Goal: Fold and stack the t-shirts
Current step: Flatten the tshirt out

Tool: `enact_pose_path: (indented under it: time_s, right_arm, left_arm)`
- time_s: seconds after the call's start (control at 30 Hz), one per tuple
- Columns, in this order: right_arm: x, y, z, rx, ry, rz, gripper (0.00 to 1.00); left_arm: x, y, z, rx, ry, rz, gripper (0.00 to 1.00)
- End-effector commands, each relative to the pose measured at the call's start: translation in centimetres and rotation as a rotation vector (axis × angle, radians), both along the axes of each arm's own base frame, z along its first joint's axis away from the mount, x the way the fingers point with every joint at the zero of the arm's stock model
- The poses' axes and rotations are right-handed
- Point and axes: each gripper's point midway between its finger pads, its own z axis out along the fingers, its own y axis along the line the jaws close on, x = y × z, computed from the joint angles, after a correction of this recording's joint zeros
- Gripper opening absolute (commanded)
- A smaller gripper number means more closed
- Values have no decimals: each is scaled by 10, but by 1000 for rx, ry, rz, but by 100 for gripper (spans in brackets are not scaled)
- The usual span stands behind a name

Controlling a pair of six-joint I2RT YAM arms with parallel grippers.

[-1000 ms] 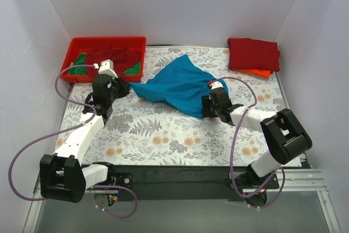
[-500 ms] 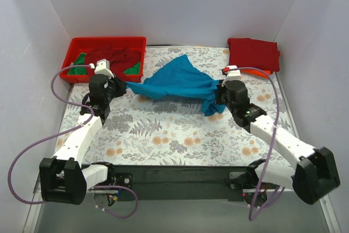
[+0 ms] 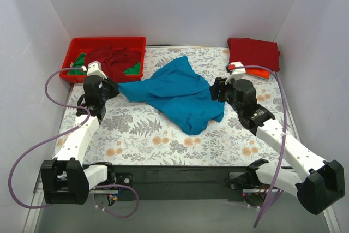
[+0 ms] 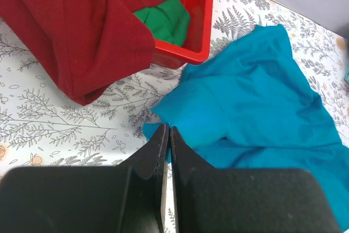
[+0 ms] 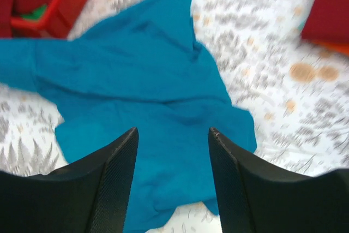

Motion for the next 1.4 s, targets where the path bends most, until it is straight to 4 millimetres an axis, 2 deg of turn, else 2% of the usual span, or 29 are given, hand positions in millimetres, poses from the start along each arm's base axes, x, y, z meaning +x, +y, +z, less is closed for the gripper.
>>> enact_pose_path:
  time_s: [0.0, 0.03, 0.1, 0.13, 0.2, 0.23, 0.37, 0.4, 0.47, 0.53, 0.73, 0.87, 0.97, 1.0, 1.1, 1.23, 1.27, 1.33, 1.37]
  right_arm:
    - [-19, 21, -45, 13, 134, 98, 59]
    - [-30, 30, -62, -2, 172, 132, 58]
    - [-42, 43, -79, -14, 214, 168, 56]
    - [-57, 59, -86, -28, 228, 222, 55]
    - [-70, 75, -94, -49, 249, 274, 53]
    - [-85, 90, -97, -55, 257, 325, 53]
    - [-109, 112, -115, -80, 312, 390, 52]
    - [-110, 114, -126, -99, 339, 387, 52]
    - [-109, 116, -134, -114, 356, 358, 54]
    - [-111, 108, -154, -179, 408, 308, 58]
    - [-109, 94, -183, -261, 464, 214, 62]
    - [-109, 90, -201, -297, 502, 180, 68]
    - [-107, 85, -214, -345, 514, 149, 55]
    - [-106, 84, -216, -354, 517, 144, 37]
    - [-104, 78, -209, -357, 495, 121, 2]
    - [-102, 58, -183, -373, 439, 73, 1]
    - [-98, 50, -166, -376, 396, 42, 1]
    - [-100, 30, -154, -429, 385, 1, 1]
    - [-96, 23, -134, -415, 340, -33, 1]
  left_arm:
    - [0, 4, -3, 15, 4, 9, 0]
    - [1, 4, -5, 14, 9, 11, 0]
    - [2, 4, -9, 11, 20, 10, 0]
    - [2, 4, -10, 9, 23, 6, 0]
    - [3, 4, -12, 7, 27, 4, 0]
    - [3, 3, -12, 4, 27, 0, 0]
    - [2, 3, -13, 3, 27, -3, 0]
    - [2, 3, -13, 1, 27, -3, 0]
    - [1, 3, -12, 0, 26, -4, 0]
    - [0, 4, -11, 1, 24, -3, 0]
    - [0, 4, -10, 2, 20, 0, 0]
    - [1, 4, -13, 1, 27, -3, 0]
    - [1, 4, -14, 1, 29, -3, 0]
    - [1, 4, -13, 1, 27, -3, 0]
    - [1, 6, -13, 6, 26, 6, 0]
    - [2, 7, -19, 11, 42, 13, 0]
    - [3, 15, -21, 13, 50, 33, 0]
    - [4, 22, -23, 16, 56, 54, 0]
    - [4, 26, -23, 19, 57, 66, 0]
